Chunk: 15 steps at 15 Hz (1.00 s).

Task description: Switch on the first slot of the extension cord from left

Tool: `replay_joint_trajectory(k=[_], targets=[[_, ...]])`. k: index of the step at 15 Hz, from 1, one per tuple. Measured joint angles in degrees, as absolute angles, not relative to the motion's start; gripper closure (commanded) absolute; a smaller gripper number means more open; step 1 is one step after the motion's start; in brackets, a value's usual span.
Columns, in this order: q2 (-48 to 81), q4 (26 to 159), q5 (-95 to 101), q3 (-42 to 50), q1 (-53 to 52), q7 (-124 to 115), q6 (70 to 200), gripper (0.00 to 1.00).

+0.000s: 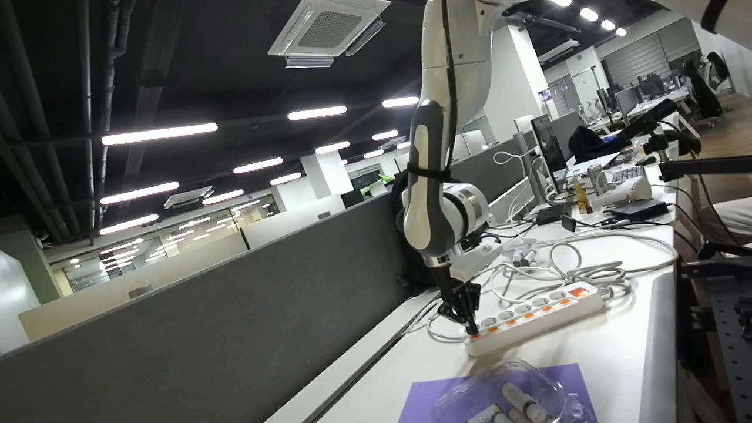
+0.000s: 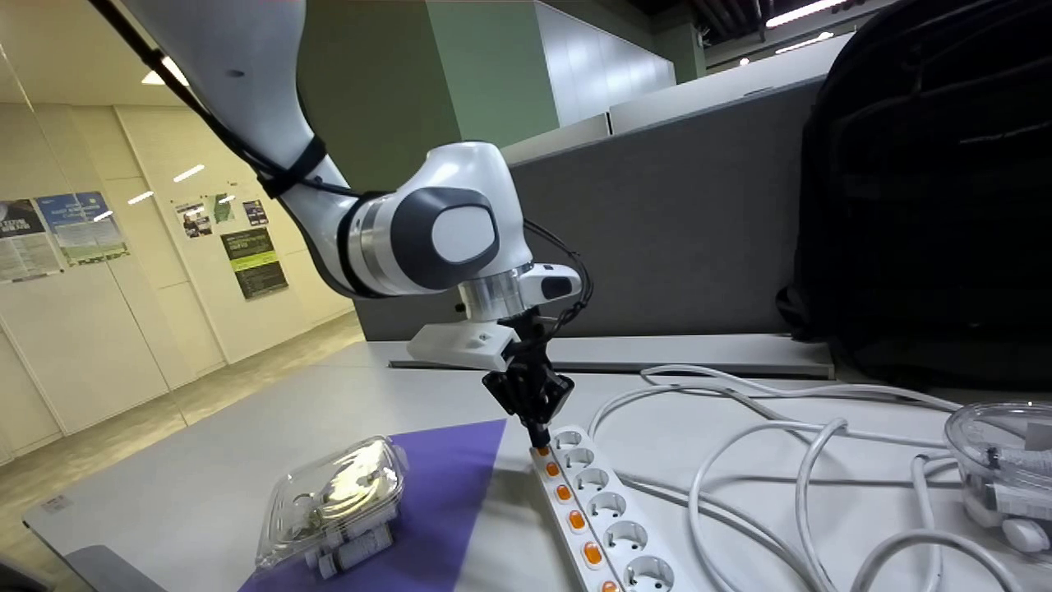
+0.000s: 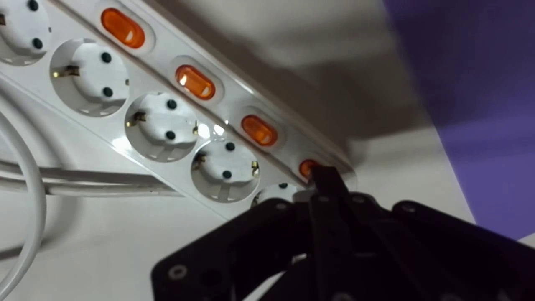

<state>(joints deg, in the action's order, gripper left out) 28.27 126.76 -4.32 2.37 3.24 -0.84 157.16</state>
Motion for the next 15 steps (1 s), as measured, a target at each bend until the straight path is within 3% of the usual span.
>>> replay_joint_trajectory(k=[15], targets=[[28.78, 126.10, -6.85, 1.61, 3.66, -0.92, 156.08, 1.00]])
